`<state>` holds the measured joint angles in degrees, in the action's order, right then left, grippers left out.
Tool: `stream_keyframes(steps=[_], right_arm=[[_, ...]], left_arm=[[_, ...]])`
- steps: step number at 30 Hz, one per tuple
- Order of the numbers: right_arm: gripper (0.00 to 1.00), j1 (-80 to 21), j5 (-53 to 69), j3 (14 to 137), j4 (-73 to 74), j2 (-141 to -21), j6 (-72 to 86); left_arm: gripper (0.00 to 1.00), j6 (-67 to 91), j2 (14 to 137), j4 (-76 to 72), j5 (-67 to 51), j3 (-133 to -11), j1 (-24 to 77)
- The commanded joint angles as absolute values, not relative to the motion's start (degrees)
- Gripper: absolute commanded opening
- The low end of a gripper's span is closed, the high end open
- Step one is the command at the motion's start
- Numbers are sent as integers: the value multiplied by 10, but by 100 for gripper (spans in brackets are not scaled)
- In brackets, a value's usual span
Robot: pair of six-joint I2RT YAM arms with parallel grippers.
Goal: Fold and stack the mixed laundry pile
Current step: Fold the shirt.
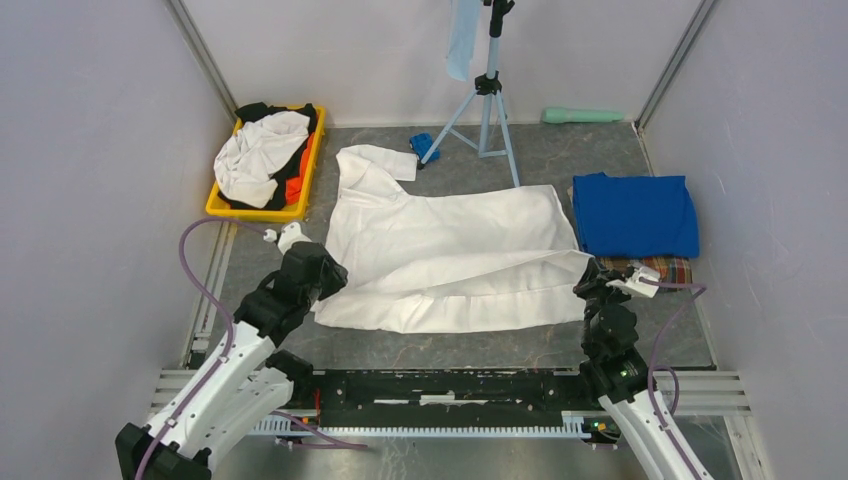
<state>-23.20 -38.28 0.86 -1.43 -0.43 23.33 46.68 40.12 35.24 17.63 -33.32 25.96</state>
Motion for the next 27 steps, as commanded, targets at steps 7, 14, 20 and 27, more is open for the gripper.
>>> stream_keyframes(steps=[7,14,20,27], right_arm=[[0,-231,-401,-91,29,90,299],[0,-231,-359,-86,47,86,293],[0,-232,-377,-78,94,90,341],[21,-232,-389,-68,142,90,404]], left_arm=[[36,439,507,240,87,-344,259],[34,368,563,219,3,-332,263],[31,370,591,236,12,-306,265],[26,402,574,271,94,-282,266]])
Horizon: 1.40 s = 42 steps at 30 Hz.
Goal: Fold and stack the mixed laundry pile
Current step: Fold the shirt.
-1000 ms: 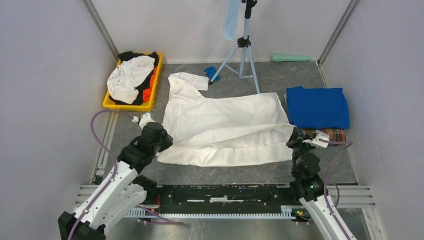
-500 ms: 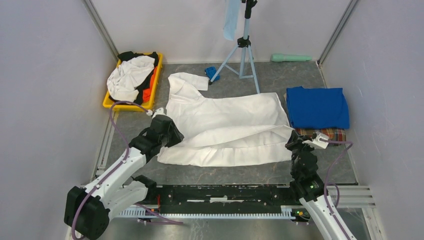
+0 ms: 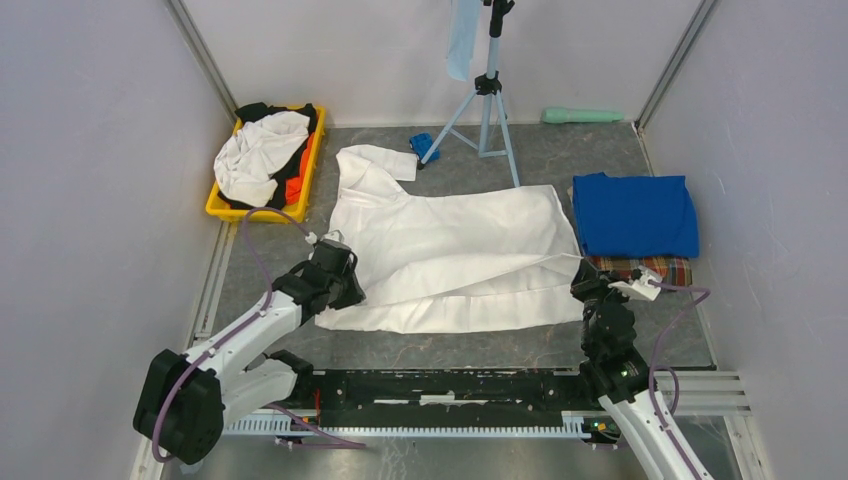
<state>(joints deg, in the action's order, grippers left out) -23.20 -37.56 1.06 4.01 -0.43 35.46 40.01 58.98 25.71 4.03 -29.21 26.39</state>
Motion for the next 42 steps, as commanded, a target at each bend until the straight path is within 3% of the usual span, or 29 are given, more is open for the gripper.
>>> stream_keyframes(steps=[1,2,5,7,11,18,25,26,31,42], right_arm=[[31,-231,-390,-65,151,90,413],[42,-232,-390,-61,159,91,424],[52,-232,-399,-40,184,90,430],[64,-231,-409,-9,200,89,433],[73,-232,-388,61,184,64,407],[72,-232,-201,172,161,-155,325],[68,-233,-1,157,38,-342,286],[68,-233,29,159,7,-402,263],[69,-239,32,188,-37,-486,228],[69,-239,41,302,-158,-725,197]], left_arm=[[25,406,572,270,101,-280,265],[24,408,570,268,103,-277,265],[21,421,569,274,120,-273,266],[18,432,563,275,127,-267,265],[16,455,544,277,141,-249,265],[17,481,466,298,168,-235,265],[31,439,421,294,165,-287,265],[40,414,443,290,160,-318,266],[54,356,494,212,114,-351,266],[50,321,829,171,56,-526,266]])
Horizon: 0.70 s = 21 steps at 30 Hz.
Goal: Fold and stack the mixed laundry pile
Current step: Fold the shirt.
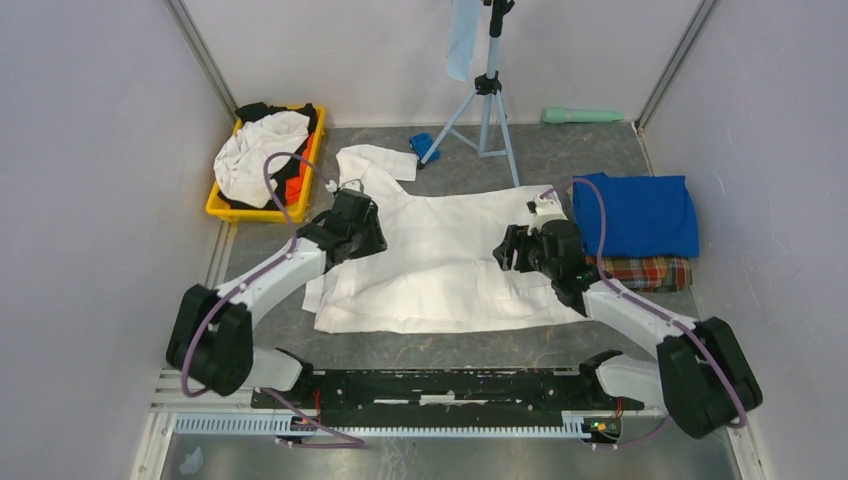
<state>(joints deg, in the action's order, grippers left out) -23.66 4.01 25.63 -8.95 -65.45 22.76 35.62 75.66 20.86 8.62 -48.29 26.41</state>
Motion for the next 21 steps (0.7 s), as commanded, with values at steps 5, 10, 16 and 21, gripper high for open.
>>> stream_keyframes(steps=[5,10,16,21], right_arm=[[68,-240,65,320,-172,-835,193],[68,-239,40,270,-162,-837,199],[68,-242,4,187,-134,-773,219],[68,-252,4,131,-131,-725,228]], left_arm=[[48,307,936,170,32,-565,266],[47,316,955,187,42,-545,266],[46,344,910,190,64,-456,275],[46,383,849,173,60,-375,295]])
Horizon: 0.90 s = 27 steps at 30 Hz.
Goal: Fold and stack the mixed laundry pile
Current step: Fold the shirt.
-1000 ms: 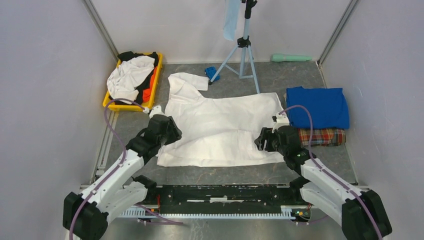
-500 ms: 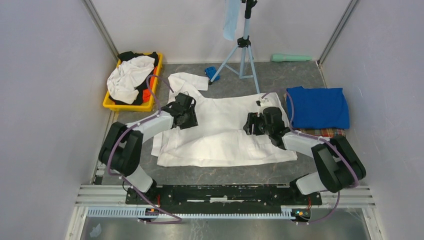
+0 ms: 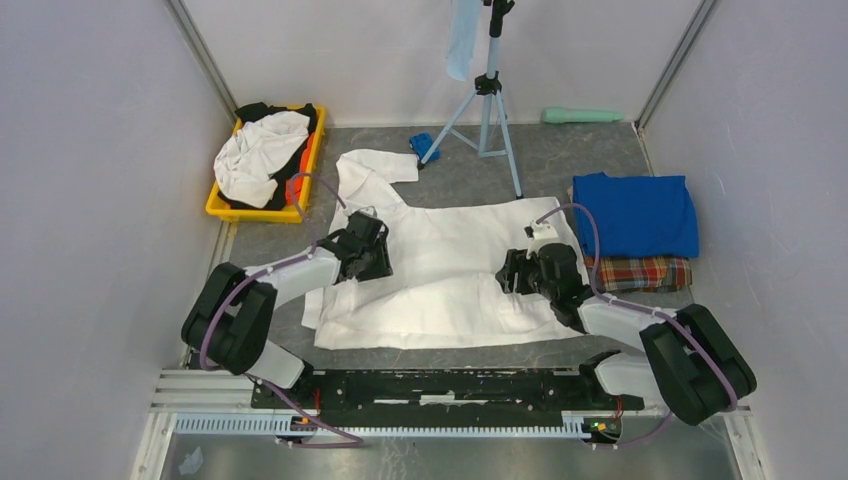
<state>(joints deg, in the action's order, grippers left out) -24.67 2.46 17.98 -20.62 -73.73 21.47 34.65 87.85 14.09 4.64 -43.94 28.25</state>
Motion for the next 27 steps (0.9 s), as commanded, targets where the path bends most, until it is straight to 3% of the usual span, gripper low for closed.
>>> stream_keyframes(steps=[1,8,11,19,27], right_arm=[[68,-252,4,132,-124,-718,227],[68,-254,-17,259,-39,-675,204],[71,-254,-68,360,-2,-698,189],[69,-254,-205,602,124,-904,181],[62,-254,-218,764,173,-1081,202]], left_arm=[[46,389,839,176,62,-368,299],[48,346,778,245,135,-453,301],[56,317,769,277,166,-525,302],[67,264,745,351,196,-602,301],[72,250,621,431,115,-566,301]])
